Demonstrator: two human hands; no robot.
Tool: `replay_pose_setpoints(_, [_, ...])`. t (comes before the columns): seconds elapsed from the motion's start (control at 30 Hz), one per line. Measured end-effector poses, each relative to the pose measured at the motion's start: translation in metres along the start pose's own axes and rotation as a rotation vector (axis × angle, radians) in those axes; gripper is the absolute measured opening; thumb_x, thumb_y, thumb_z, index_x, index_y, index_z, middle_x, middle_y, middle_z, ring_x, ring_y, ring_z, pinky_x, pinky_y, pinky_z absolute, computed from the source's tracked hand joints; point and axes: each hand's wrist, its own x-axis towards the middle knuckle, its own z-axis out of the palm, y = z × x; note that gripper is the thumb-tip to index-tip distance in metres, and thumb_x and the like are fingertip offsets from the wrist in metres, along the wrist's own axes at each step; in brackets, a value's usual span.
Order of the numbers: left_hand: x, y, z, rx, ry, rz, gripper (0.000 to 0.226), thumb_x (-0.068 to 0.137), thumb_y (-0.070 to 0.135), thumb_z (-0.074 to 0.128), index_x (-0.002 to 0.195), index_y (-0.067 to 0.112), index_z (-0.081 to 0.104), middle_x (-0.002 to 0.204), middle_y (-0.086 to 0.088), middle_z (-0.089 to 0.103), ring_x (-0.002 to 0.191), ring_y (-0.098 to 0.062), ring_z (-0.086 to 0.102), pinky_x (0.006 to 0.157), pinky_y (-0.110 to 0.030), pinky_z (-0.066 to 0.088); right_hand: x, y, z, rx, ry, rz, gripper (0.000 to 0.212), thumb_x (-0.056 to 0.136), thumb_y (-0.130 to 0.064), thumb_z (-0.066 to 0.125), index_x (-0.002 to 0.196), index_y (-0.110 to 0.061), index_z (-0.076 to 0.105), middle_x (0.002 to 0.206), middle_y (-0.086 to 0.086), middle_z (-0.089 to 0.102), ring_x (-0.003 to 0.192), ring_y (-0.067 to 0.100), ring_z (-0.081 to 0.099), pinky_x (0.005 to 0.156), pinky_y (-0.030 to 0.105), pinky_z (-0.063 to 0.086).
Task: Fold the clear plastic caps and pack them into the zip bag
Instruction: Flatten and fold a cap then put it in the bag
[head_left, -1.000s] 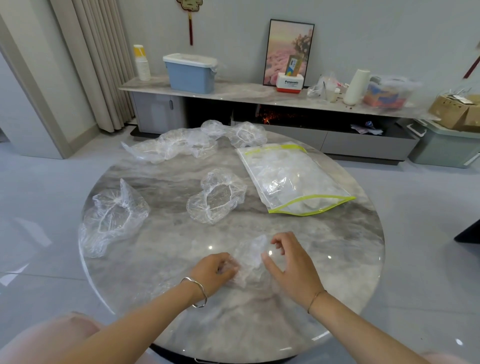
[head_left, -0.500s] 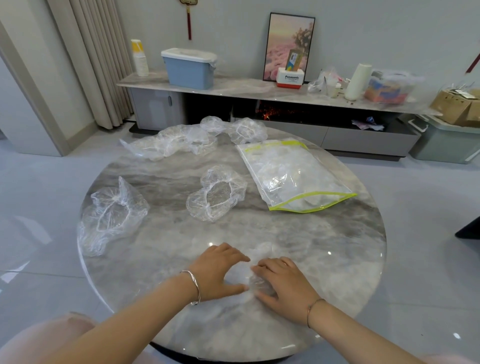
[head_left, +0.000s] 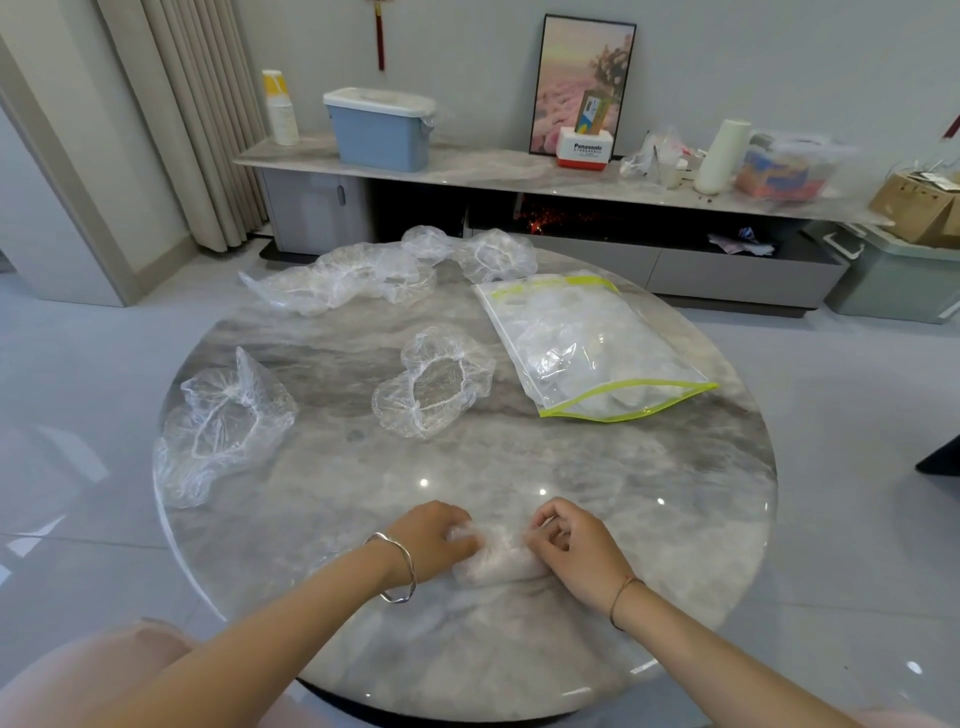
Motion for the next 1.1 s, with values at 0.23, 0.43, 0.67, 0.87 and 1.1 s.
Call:
replay_pose_setpoints(0.23, [-0.009,0.007,0.010,0.490,0.311,0.433,0.049,0.094,0.051,0.031,0.124,0.023,0.059,0.126,0.010,0.059,0.115,-0.010,0.053,0.097,-0.024,0.041,0.007,0.002,0.004,-0.060,0.015,-0.017,0.019,0.083,-0.014,0.065,0.081,-0.025,0.051,0.072,-0.003,0.057,0.056,0.008,0.049,0.058,0.020,0.044])
replay_pose_setpoints(0.43, [-0.034,-0.019,0.056,0.653,0.026,0.257,0.078,0.093,0.065,0.011,0.148,0.010,0.017,0.149,-0.001,0.035,0.134,-0.016,0.038,0.108,-0.037,0.018,0.000,-0.006,0.002,-0.359,0.144,-0.404,0.023,0.088,-0.016,0.049,0.108,-0.021,0.060,0.111,-0.012,0.055,0.096,-0.001,0.052,0.085,0.010,0.039])
replay_pose_setpoints(0.67, [-0.036,-0.020,0.063,0.650,0.072,0.209,0.082,0.091,0.068,0.019,0.144,0.007,0.029,0.147,-0.003,0.038,0.134,-0.019,0.034,0.104,-0.037,0.021,-0.025,0.009,0.015,-0.665,-0.016,-0.568,0.059,0.100,-0.043,0.029,0.149,-0.010,0.026,0.157,0.000,0.018,0.145,0.010,0.011,0.116,0.025,0.005])
replay_pose_setpoints(0.87, [-0.037,-0.016,0.061,0.695,0.107,0.161,0.079,0.092,0.066,0.016,0.146,0.007,0.020,0.141,-0.003,0.047,0.128,-0.017,0.046,0.103,-0.036,0.020,-0.033,0.024,0.015,-0.870,-0.146,-0.377,0.062,0.101,-0.052,0.010,0.148,-0.014,0.024,0.155,-0.002,0.023,0.142,0.009,0.018,0.113,0.026,0.012])
replay_pose_setpoints(1.1, [-0.036,-0.015,0.069,0.666,0.116,0.164,0.080,0.092,0.066,0.017,0.146,0.006,0.020,0.142,-0.003,0.047,0.128,-0.017,0.046,0.100,-0.035,0.025,-0.033,0.026,0.017,-0.687,-0.231,-0.408,0.078,0.082,-0.066,-0.008,0.146,-0.021,-0.012,0.152,-0.012,-0.022,0.136,-0.005,-0.026,0.112,0.018,-0.017])
